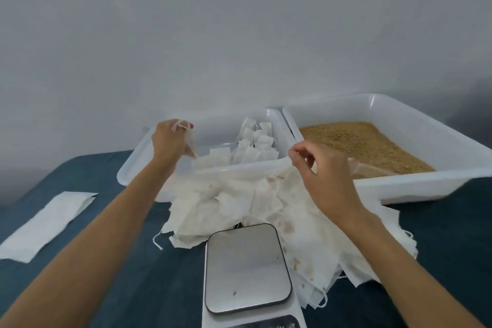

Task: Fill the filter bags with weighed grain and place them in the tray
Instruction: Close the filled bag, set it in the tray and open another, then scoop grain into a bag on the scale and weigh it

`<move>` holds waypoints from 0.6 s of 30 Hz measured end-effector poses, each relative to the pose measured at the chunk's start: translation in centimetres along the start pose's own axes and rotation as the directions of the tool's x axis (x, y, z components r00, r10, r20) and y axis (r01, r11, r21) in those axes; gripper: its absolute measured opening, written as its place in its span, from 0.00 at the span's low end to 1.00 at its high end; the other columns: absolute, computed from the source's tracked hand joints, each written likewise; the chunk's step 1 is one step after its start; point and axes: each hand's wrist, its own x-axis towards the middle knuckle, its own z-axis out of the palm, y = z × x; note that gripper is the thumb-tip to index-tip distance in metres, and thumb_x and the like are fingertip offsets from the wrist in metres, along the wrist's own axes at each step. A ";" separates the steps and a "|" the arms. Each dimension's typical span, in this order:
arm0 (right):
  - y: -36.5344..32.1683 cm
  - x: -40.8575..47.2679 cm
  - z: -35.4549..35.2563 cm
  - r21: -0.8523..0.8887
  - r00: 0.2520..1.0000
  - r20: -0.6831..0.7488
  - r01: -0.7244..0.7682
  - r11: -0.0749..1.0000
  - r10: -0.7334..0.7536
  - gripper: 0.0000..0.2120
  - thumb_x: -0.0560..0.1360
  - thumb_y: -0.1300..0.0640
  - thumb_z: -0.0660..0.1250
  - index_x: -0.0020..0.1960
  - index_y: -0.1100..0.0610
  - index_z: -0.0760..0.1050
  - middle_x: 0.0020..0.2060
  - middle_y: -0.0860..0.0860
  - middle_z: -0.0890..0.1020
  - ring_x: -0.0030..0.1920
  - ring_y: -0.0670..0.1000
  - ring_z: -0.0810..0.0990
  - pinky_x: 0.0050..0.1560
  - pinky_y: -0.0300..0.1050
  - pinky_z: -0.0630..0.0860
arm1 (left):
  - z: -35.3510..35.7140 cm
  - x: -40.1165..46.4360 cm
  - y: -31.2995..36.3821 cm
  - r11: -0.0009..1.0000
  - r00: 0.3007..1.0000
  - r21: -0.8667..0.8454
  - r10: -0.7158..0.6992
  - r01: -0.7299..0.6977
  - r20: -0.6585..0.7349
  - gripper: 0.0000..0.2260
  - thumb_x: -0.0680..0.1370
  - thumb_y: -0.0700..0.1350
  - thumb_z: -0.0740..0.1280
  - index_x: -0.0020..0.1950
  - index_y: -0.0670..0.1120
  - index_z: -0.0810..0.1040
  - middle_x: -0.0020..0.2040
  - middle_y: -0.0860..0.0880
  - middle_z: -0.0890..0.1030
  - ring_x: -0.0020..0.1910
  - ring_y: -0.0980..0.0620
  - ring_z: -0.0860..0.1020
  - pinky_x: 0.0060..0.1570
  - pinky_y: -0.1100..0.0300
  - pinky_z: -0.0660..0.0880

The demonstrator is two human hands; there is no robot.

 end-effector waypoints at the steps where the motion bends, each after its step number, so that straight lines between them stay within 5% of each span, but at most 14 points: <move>1: 0.1 -0.3 0.2 0.008 1.000 0.004 -0.002 1.000 0.002 0.05 0.82 0.53 0.67 0.49 0.51 0.80 0.38 0.44 0.81 0.41 0.48 0.77 0.44 0.49 0.75 | -0.3 1.0 -1.2 0.988 1.000 0.152 -0.017 0.018 -0.006 0.11 0.80 0.35 0.62 0.49 0.41 0.86 0.50 0.38 0.85 0.50 0.37 0.84 0.44 0.50 0.82; 3: 0.4 -0.5 0.0 0.042 1.000 -0.011 -0.002 0.999 0.003 0.05 0.82 0.52 0.66 0.49 0.50 0.79 0.38 0.44 0.81 0.41 0.48 0.78 0.44 0.50 0.75 | -1.1 2.6 -3.5 0.910 0.995 0.411 -0.087 0.058 0.054 0.11 0.81 0.36 0.63 0.53 0.37 0.86 0.52 0.34 0.85 0.53 0.35 0.83 0.54 0.46 0.81; 7: 0.7 -0.4 -0.7 0.091 0.999 -0.044 -0.012 0.996 0.017 0.05 0.83 0.52 0.65 0.50 0.50 0.79 0.38 0.43 0.82 0.41 0.48 0.79 0.44 0.48 0.74 | -1.9 3.2 -5.0 0.722 0.919 0.691 -0.293 0.032 0.263 0.05 0.81 0.37 0.68 0.53 0.39 0.83 0.49 0.39 0.82 0.45 0.42 0.79 0.48 0.53 0.77; 9: 0.8 -0.4 -0.6 0.099 0.999 -0.037 -0.023 0.995 0.027 0.06 0.83 0.52 0.65 0.51 0.51 0.80 0.39 0.43 0.82 0.42 0.48 0.80 0.44 0.48 0.74 | -1.7 3.1 -4.9 0.685 0.882 0.728 -0.334 -0.015 0.333 0.06 0.80 0.37 0.69 0.54 0.38 0.84 0.51 0.41 0.82 0.44 0.44 0.78 0.43 0.56 0.75; 14: 0.8 -0.5 -0.5 0.107 1.000 -0.020 -0.020 0.994 0.022 0.06 0.83 0.52 0.65 0.50 0.50 0.79 0.39 0.42 0.81 0.42 0.48 0.78 0.44 0.46 0.73 | -1.4 2.7 -4.4 0.633 0.866 0.771 -0.344 -0.072 0.364 0.12 0.81 0.40 0.69 0.63 0.37 0.83 0.64 0.40 0.82 0.61 0.40 0.79 0.55 0.54 0.74; 18: 0.7 -0.5 -0.5 0.103 1.000 -0.017 -0.023 0.994 0.025 0.06 0.83 0.51 0.65 0.50 0.50 0.79 0.38 0.43 0.82 0.42 0.48 0.78 0.44 0.47 0.74 | -1.9 2.0 -3.8 0.639 0.841 0.766 -0.374 -0.070 0.389 0.15 0.83 0.47 0.67 0.64 0.39 0.83 0.63 0.43 0.82 0.56 0.44 0.77 0.55 0.56 0.70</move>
